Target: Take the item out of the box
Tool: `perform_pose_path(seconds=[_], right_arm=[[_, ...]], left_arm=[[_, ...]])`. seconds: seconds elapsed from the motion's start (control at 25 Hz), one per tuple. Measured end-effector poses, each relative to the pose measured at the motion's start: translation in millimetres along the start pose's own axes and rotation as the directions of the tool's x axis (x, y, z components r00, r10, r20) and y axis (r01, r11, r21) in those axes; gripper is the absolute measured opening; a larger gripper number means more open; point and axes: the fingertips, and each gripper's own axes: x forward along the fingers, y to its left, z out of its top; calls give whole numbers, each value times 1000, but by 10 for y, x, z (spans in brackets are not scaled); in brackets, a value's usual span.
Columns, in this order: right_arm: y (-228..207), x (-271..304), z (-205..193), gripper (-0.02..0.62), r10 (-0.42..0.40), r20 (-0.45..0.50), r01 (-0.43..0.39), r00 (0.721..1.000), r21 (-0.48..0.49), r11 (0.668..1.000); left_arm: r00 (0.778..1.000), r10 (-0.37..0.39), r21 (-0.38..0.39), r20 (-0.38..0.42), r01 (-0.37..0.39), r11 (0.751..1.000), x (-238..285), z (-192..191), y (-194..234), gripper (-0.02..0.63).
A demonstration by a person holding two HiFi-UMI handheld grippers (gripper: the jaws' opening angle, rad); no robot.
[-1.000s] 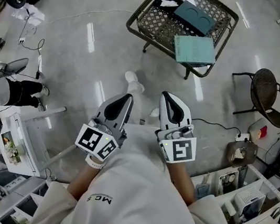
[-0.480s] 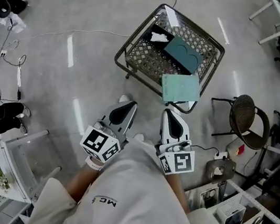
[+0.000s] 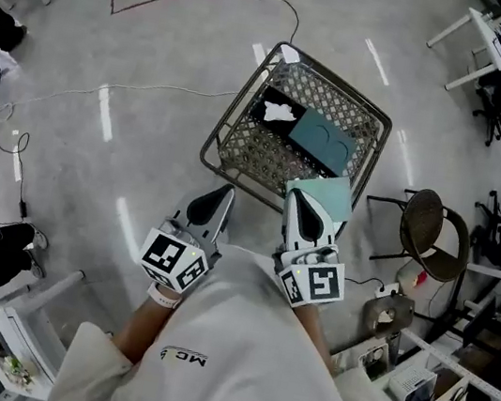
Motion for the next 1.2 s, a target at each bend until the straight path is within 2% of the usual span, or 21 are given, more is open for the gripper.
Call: perform_pose_path(seconds=[0.24, 0.36, 0.48, 0.72, 1.08, 1.2], right_arm=[[-194, 396, 4, 15, -58, -36, 56, 998, -60, 997], [-303, 454, -15, 15, -59, -63, 58, 996, -16, 998], [-405, 561, -68, 15, -57, -89, 54, 994, -41, 998], [-593, 797, -417, 15, -32, -165, 13, 986, -119, 993], [-934, 1146, -762, 17, -26, -232, -10, 972, -153, 988], [-984, 1330, -938, 61, -15, -264, -29, 964, -160, 987]], left_arm=[[998, -53, 21, -22, 53, 998, 374, 108, 339, 25], [998, -49, 18, -36, 50, 999, 457, 113, 381, 25], [997, -36, 10, -63, 37, 999, 540, 47, 428, 25], [993, -12, 0, -120, 12, 1000, 696, -156, 540, 25], [985, 35, 23, -168, -32, 999, 938, -356, 755, 25], [983, 53, 23, -177, -50, 998, 988, -399, 872, 25]])
